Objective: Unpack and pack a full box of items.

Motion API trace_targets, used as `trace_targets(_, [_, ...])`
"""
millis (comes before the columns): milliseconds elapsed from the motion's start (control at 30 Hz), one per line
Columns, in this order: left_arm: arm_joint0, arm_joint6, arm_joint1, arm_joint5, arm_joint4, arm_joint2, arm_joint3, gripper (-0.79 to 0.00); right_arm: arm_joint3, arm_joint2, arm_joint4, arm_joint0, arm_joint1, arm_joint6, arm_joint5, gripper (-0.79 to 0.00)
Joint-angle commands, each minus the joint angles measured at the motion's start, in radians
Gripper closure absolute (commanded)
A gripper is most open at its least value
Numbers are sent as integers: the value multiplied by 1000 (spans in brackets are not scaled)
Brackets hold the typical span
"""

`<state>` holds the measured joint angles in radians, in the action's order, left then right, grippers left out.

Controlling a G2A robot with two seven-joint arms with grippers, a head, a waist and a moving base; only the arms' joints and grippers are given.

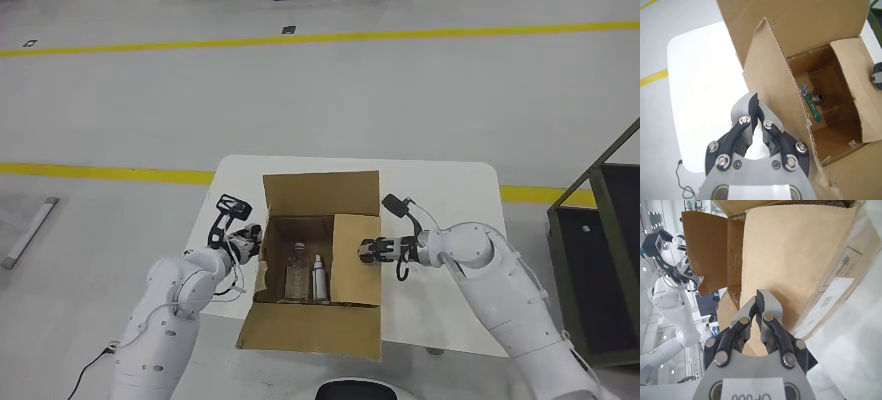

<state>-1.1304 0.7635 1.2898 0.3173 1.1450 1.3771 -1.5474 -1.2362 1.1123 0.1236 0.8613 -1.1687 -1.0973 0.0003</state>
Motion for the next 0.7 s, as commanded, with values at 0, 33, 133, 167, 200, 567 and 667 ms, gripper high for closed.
trace_targets(0, [19, -12, 2, 37, -8, -33, 34, 0, -2, 6, 4, 4, 3, 2, 1, 0])
trace_targets(33, [30, -15, 2, 56, 1, -48, 47, 0, -4, 11, 4, 5, 5, 4, 2, 0])
trace_targets(133, [52, -33, 5, 82, 20, -91, 97, 0, -16, 30, 4, 14, 11, 8, 6, 0])
trace_targets(167, [61, -36, 6, 89, 25, -103, 113, 0, -21, 36, 6, 18, 14, 7, 6, 0])
trace_targets(200, [70, -42, 6, 91, 47, -115, 129, 0, -25, 42, 3, 22, 16, 6, 7, 0])
trace_targets(567, [113, -99, 9, 54, 92, -157, 199, 0, -52, 81, -14, 41, 31, 10, 10, 0])
trace_targets(667, [104, -107, 5, 35, 79, -138, 165, -785, -47, 115, -48, 41, 36, 30, -6, -74])
